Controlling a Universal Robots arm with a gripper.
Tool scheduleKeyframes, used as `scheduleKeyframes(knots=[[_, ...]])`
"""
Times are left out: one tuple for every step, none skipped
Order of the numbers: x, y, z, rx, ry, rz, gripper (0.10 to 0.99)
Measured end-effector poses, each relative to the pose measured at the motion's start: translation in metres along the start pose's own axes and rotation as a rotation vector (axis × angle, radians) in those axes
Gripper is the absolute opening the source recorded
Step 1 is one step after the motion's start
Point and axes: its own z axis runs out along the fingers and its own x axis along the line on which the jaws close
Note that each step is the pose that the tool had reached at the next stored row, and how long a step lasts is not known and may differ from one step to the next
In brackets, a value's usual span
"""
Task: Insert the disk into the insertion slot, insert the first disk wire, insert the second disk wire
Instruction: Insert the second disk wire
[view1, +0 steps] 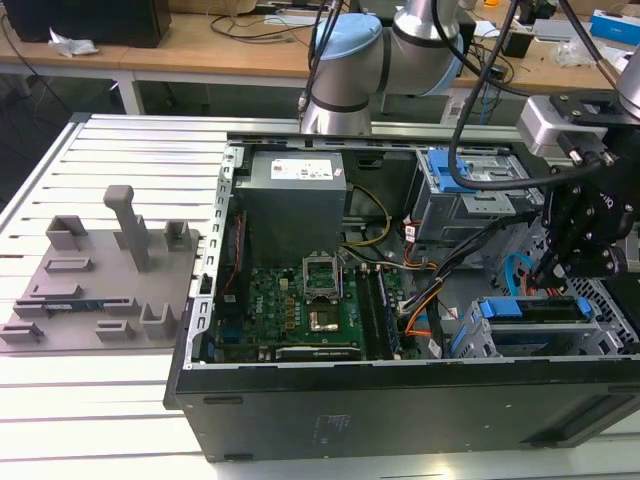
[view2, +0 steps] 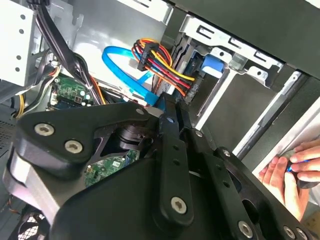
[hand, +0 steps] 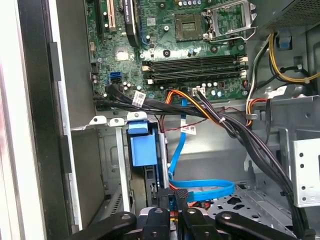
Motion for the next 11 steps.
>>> scheduleKeyframes(knots=[[0.0009,0.0001,0.0002,0.000,-0.0021,0.000,0.161],[0.0025,0.0000,0.0004,-0.001,-0.0073,0.000,0.161],[0.0041,-0.0001,0.0005,-0.001,-0.0139,0.000,0.161],[0.0052,-0.0002,0.0005,-0.002,-0.0201,0.000,0.161],[0.0067,-0.0003,0.0005,-0.003,-0.0297,0.000,0.161],[0.0078,-0.0004,0.0006,-0.004,-0.0363,0.001,0.161],[0.0084,-0.0005,0.0007,-0.004,-0.0387,0.001,0.161],[0.0084,-0.0005,0.0006,-0.004,-0.0387,0.001,0.161],[0.0085,-0.0005,0.0006,-0.004,-0.0386,0.001,0.161],[0.0086,-0.0005,0.0006,-0.004,-0.0386,0.001,0.161],[0.0092,-0.0006,0.0007,-0.004,-0.0386,0.001,0.161]])
